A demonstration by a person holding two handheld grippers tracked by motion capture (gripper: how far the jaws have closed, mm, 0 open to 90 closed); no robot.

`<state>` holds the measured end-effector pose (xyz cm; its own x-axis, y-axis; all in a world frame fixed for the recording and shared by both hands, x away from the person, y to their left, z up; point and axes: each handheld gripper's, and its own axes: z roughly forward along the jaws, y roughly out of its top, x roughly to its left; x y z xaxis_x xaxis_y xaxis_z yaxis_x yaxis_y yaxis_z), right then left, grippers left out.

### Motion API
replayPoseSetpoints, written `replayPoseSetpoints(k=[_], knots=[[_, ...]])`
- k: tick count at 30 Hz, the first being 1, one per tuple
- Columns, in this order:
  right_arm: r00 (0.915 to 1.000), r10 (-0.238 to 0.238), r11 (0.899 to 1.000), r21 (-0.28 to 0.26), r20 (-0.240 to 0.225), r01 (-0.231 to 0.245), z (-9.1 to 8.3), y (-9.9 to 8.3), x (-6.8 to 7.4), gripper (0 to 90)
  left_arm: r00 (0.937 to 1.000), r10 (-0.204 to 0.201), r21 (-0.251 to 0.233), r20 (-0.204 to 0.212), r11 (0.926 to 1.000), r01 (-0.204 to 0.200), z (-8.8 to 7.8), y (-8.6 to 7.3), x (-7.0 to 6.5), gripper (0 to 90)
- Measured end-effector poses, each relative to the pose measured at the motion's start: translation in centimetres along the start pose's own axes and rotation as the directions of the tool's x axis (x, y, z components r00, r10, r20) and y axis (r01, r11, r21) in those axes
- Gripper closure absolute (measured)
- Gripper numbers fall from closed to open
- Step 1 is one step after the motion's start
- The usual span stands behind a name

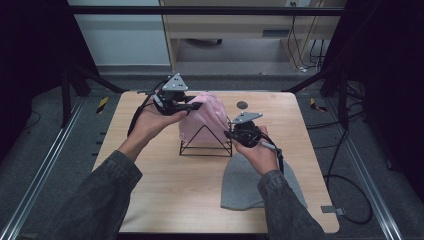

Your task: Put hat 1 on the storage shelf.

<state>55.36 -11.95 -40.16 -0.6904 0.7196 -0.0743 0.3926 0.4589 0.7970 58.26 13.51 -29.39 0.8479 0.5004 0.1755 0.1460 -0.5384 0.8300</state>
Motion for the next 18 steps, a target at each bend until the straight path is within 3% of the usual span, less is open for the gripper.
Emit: replayPoseSetpoints(k=[18], knots=[[1.0000,0.004,0.999,0.039,0.003,-0.004,0.9,-1.4,-0.1,84.1,0.9992,-0.027,0.019,0.029,0.9995,0.026,0.7,-2.0,-0.6,70.6]])
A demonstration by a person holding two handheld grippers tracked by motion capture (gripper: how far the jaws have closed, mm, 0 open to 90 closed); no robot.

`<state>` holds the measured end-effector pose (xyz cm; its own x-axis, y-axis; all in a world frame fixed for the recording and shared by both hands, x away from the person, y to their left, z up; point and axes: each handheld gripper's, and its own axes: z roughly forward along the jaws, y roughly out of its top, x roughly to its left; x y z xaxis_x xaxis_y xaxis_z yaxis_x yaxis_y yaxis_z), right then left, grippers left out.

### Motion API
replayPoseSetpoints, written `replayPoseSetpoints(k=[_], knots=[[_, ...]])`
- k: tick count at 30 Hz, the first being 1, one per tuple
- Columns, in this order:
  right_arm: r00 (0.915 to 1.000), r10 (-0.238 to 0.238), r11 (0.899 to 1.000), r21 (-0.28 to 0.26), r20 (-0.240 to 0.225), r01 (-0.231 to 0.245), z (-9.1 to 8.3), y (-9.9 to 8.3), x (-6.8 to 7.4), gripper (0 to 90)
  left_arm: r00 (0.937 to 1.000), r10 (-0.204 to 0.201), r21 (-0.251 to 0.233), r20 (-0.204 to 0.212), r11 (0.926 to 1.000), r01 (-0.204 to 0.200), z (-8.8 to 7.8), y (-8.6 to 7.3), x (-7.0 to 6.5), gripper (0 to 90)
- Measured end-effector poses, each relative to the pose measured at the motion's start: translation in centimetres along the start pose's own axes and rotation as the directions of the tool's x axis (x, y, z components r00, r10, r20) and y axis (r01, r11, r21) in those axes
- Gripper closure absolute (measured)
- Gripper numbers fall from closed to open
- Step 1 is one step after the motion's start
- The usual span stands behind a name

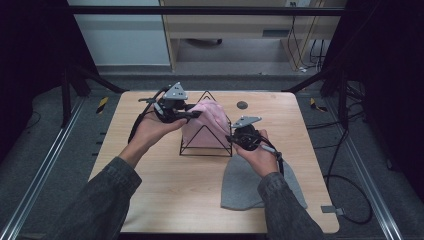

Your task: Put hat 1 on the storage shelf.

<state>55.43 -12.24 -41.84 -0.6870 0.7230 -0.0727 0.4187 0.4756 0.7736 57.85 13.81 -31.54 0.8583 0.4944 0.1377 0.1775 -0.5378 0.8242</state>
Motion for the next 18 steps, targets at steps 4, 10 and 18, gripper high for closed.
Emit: replayPoseSetpoints(k=[4,10,18], knots=[[1.0000,-0.003,1.000,0.007,0.000,0.003,0.2,-0.1,-0.1,84.1,0.9998,-0.018,-0.006,0.011,0.9998,0.018,0.2,-0.5,0.1,70.4],[1.0000,-0.004,1.000,0.023,0.001,0.004,0.5,-0.4,-0.2,84.1,0.9994,-0.023,0.002,0.026,0.9997,0.023,0.3,-0.9,-0.2,69.7],[1.0000,0.005,0.999,0.041,-0.002,-0.005,1.0,-0.8,-0.4,84.0,0.9985,-0.040,-0.004,0.037,0.9992,0.040,0.6,-1.4,-0.4,64.2]])
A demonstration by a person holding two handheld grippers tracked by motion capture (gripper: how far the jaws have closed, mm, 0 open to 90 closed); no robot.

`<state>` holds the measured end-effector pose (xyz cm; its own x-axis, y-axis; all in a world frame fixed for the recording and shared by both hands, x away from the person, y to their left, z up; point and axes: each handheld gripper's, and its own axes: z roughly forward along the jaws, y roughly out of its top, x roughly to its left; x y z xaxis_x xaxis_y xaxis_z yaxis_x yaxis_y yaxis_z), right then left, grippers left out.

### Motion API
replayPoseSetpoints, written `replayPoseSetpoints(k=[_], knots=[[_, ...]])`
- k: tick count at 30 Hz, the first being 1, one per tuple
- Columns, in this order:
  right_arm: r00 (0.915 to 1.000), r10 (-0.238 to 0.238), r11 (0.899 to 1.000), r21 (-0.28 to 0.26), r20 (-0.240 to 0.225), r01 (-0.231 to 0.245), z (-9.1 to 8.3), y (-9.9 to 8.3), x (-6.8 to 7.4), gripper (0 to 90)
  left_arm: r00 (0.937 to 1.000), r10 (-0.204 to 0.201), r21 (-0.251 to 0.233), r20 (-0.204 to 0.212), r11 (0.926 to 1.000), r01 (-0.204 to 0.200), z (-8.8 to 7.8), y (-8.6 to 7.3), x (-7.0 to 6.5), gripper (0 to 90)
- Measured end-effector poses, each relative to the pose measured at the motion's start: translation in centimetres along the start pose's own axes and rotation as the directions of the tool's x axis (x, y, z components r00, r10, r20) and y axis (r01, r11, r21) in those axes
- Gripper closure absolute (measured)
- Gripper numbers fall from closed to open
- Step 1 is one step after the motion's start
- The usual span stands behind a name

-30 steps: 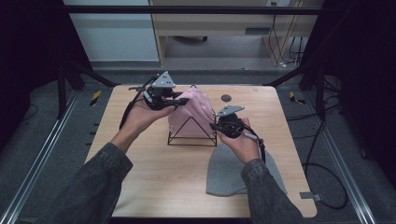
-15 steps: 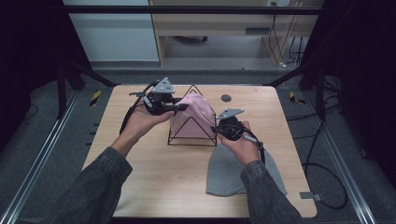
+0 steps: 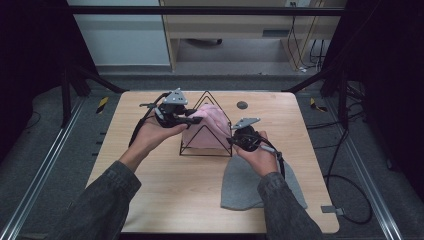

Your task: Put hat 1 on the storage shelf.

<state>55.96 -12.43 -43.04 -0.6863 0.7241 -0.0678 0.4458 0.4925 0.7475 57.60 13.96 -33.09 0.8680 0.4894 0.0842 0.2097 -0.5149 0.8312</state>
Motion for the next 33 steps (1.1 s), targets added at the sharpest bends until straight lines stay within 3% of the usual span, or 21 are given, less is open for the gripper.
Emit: replayPoseSetpoints(k=[2,12,14,19,23,29,33], knots=[[1.0000,0.000,1.000,0.003,-0.002,0.000,0.1,-0.1,0.0,84.0,0.9999,-0.010,-0.002,0.009,1.0000,0.010,0.0,-0.2,0.0,59.6],[0.9999,0.013,1.000,0.022,-0.006,-0.013,0.5,-0.8,-0.2,84.0,0.9996,-0.025,-0.022,0.015,0.9994,0.025,-0.5,-0.6,-0.1,57.6],[0.9999,0.011,1.000,0.026,-0.006,-0.011,0.6,-0.8,-0.2,84.0,0.9996,-0.025,-0.030,0.011,0.9992,0.026,-0.7,-0.8,-0.2,62.6],[0.9999,0.012,0.999,0.043,-0.008,-0.012,0.8,-0.9,-0.2,83.7,0.9995,-0.021,0.015,-0.025,0.9997,0.022,-0.3,-0.8,-0.4,76.3],[0.9997,0.021,0.999,0.048,-0.013,-0.021,0.7,-1.2,-0.2,81.3,0.9990,-0.024,0.025,-0.038,0.9994,0.025,-0.2,-0.9,-0.7,76.9],[0.9995,0.031,0.999,0.040,0.000,-0.031,-0.8,-1.3,-0.4,56.1,0.9974,-0.058,-0.013,-0.043,0.9983,0.057,-0.5,-1.1,-1.3,57.3],[0.9980,0.054,0.998,0.034,0.033,-0.055,-2.8,-2.1,-1.6,40.3,0.9946,-0.075,-0.026,-0.072,0.9970,0.073,-1.2,-1.1,-1.6,39.6]])
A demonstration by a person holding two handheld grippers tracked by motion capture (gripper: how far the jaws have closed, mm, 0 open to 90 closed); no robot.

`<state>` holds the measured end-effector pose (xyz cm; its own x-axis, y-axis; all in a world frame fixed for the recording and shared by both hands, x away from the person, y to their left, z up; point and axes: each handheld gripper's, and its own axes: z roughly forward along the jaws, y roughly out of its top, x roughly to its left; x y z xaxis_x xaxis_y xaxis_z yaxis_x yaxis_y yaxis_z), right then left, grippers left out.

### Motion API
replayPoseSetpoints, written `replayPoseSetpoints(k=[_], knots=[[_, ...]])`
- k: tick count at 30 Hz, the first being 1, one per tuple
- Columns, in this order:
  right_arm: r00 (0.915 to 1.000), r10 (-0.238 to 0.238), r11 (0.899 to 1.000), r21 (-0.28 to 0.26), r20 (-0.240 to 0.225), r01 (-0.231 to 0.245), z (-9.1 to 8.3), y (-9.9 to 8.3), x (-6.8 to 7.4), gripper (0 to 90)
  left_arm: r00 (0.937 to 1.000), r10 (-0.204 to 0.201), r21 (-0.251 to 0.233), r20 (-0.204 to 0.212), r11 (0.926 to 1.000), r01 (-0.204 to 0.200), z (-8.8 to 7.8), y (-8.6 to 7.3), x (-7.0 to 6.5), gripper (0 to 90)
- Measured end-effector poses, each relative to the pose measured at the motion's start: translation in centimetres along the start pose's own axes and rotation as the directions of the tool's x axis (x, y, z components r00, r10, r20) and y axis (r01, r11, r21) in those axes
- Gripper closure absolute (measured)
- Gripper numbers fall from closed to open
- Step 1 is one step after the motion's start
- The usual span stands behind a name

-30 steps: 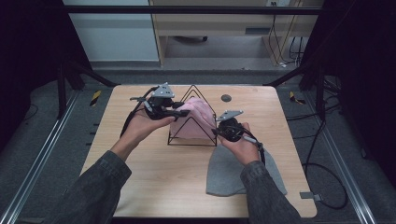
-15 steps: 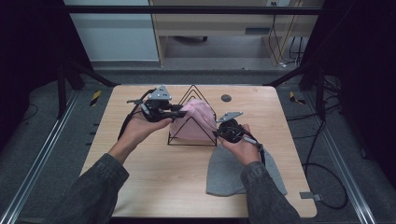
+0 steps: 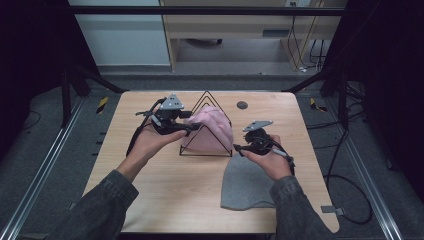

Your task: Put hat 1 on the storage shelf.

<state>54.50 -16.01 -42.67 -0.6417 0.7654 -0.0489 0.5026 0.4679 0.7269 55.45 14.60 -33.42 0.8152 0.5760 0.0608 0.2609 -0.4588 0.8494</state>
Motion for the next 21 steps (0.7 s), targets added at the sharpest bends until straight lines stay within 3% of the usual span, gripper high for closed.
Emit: replayPoseSetpoints(k=[4,7,10,14,21], knots=[[0.9972,0.031,0.998,0.053,0.068,-0.034,-1.4,-1.6,-2.4,33.5,0.9997,-0.025,0.006,-0.004,0.9997,0.025,-1.0,-0.7,0.0,28.1],[0.9937,0.071,0.993,0.087,0.086,-0.079,-1.9,-3.0,-4.2,31.6,0.9990,-0.044,0.009,-0.002,0.9990,0.044,-1.9,-1.7,0.0,22.1],[0.9899,0.104,0.984,0.133,0.096,-0.117,-1.8,-4.2,-5.6,37.9,0.9981,-0.062,0.027,0.002,0.9977,0.062,-2.5,-2.8,0.2,16.7],[0.9884,0.122,0.974,0.181,0.091,-0.137,-1.4,-5.3,-6.5,47.3,0.9970,-0.076,0.053,-0.010,0.9957,0.077,-3.2,-4.5,0.2,12.6],[0.9848,0.140,0.959,0.235,0.102,-0.161,-0.4,-6.3,-7.6,49.7,0.9940,-0.109,0.077,-0.012,0.9910,0.109,-3.9,-7.0,0.4,11.0]])
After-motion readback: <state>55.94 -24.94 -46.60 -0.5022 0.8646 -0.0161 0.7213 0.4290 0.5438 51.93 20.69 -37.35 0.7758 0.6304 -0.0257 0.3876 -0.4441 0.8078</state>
